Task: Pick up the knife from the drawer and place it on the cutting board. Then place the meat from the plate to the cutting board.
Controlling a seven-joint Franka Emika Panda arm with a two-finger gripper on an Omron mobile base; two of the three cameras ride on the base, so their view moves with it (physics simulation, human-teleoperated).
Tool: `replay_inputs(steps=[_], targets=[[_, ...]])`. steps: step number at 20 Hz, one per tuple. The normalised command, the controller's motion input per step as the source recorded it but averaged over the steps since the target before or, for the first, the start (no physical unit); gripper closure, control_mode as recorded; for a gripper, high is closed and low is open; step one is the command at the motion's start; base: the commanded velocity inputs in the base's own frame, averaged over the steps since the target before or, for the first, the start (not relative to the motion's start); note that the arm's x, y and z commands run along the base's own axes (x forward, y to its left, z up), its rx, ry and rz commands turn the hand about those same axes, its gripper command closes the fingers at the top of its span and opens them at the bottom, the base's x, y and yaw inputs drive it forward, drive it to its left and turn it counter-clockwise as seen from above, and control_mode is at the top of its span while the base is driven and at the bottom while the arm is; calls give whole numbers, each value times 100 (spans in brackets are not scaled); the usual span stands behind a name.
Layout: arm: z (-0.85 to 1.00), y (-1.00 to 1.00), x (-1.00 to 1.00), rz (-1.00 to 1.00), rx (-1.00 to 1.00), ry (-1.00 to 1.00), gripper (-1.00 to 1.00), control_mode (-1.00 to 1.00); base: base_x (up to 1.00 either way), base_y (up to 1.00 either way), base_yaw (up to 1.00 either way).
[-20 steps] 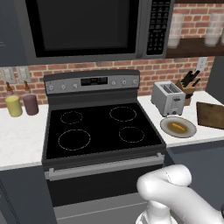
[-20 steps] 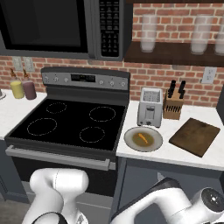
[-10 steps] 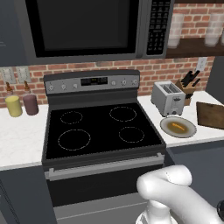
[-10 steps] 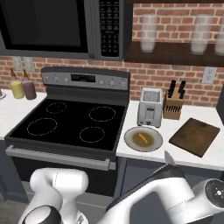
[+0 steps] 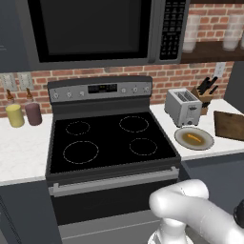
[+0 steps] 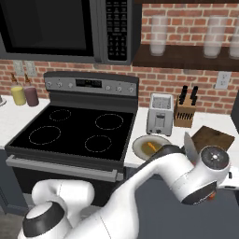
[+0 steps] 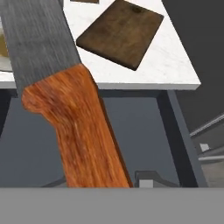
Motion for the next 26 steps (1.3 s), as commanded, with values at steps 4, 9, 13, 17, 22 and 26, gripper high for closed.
replay_inputs(steps=[4, 9, 13, 17, 22, 26], targets=[[48, 9, 77, -21, -3, 11, 100, -100, 0, 0, 0], [19, 1, 69, -14, 0, 23, 100, -100, 0, 0, 0], [0, 0, 60, -7, 1, 17, 100, -100, 0, 0, 0], [0, 0, 53, -2, 4, 6, 100, -100, 0, 0, 0], [0, -6, 8, 0, 11, -6, 100, -100, 0, 0, 0], [0, -1, 0, 0, 10, -13, 100, -100, 0, 0, 0]])
